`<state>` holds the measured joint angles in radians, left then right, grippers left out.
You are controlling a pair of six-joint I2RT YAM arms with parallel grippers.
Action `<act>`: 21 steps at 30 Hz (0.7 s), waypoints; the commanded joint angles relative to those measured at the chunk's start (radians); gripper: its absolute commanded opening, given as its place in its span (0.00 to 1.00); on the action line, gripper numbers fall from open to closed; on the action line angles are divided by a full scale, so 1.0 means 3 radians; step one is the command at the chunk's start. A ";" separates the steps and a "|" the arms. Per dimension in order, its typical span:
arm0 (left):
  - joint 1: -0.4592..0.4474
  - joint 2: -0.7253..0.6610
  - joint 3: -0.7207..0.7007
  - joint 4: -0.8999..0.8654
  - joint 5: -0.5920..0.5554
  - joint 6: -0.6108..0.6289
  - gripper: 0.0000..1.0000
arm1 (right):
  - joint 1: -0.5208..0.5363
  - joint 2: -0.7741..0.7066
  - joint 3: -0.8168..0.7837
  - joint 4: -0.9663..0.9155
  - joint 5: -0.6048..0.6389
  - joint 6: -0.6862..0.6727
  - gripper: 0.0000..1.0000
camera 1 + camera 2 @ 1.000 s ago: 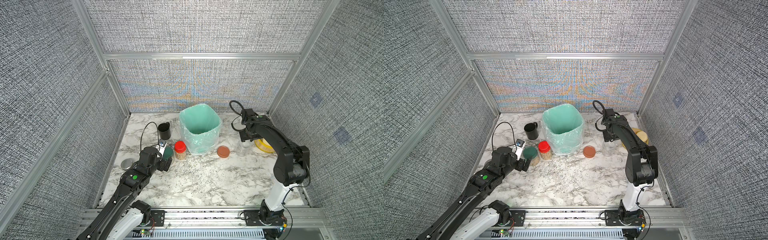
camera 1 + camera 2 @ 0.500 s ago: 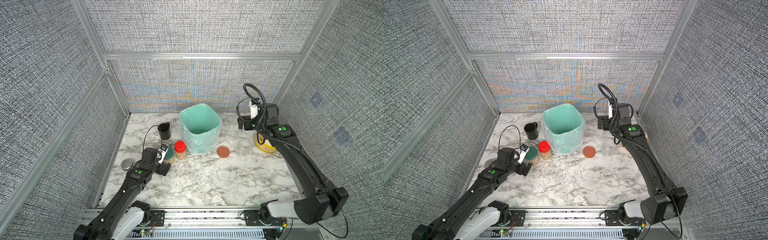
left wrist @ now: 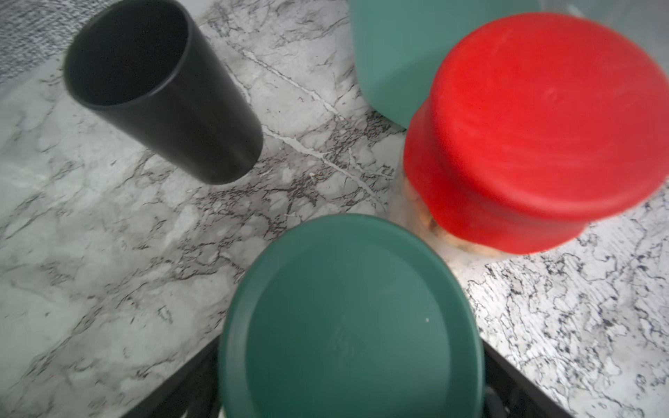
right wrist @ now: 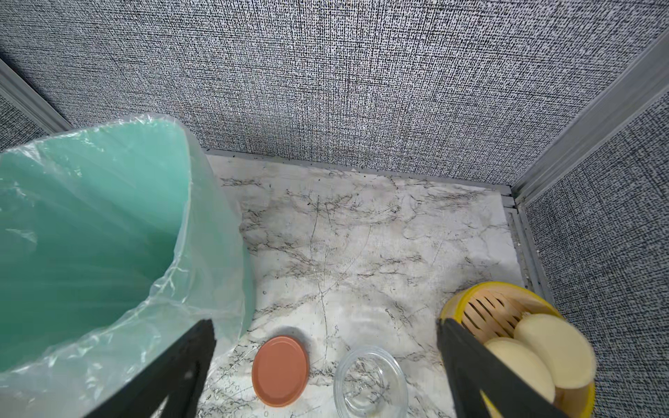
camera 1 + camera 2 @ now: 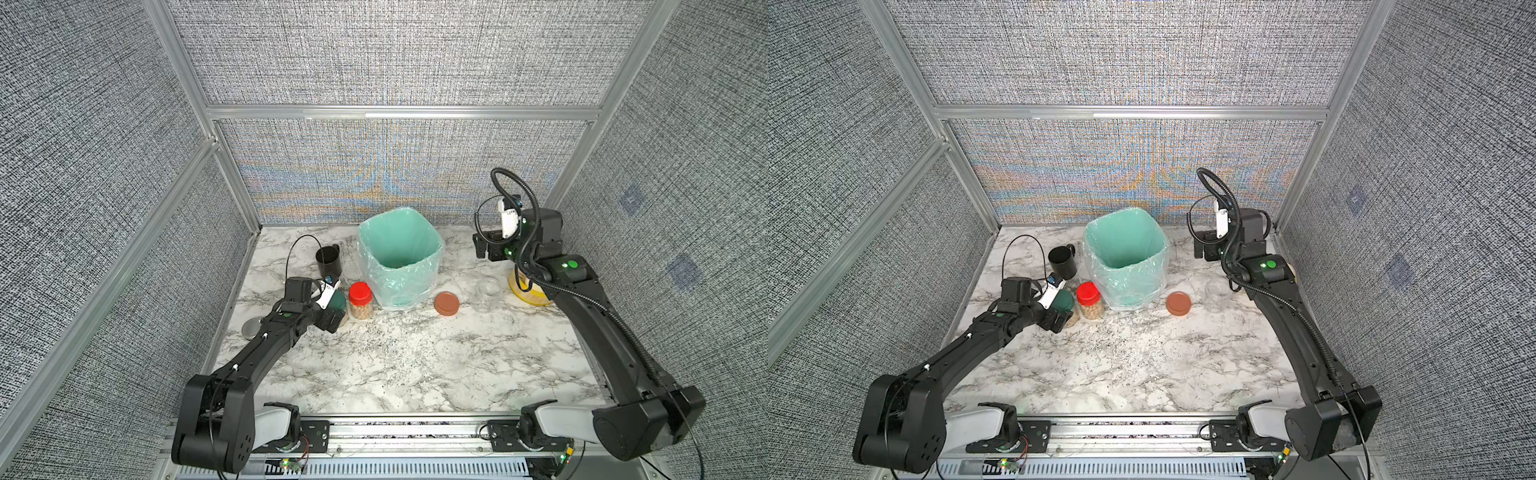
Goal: Empty moldy peanuts from jars
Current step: Pick up the jar from the center of the board.
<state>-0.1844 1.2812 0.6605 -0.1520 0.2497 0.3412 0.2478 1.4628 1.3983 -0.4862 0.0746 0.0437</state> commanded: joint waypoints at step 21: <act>0.0009 -0.0128 0.0307 -0.0604 -0.0149 0.0270 0.30 | 0.0023 -0.0069 -0.0024 0.0160 0.0035 -0.0074 0.98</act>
<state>-0.1822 1.2884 0.7414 -0.2939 0.2520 0.4149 0.2497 1.4456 1.3956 -0.4805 0.0826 0.0307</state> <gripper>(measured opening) 0.844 0.980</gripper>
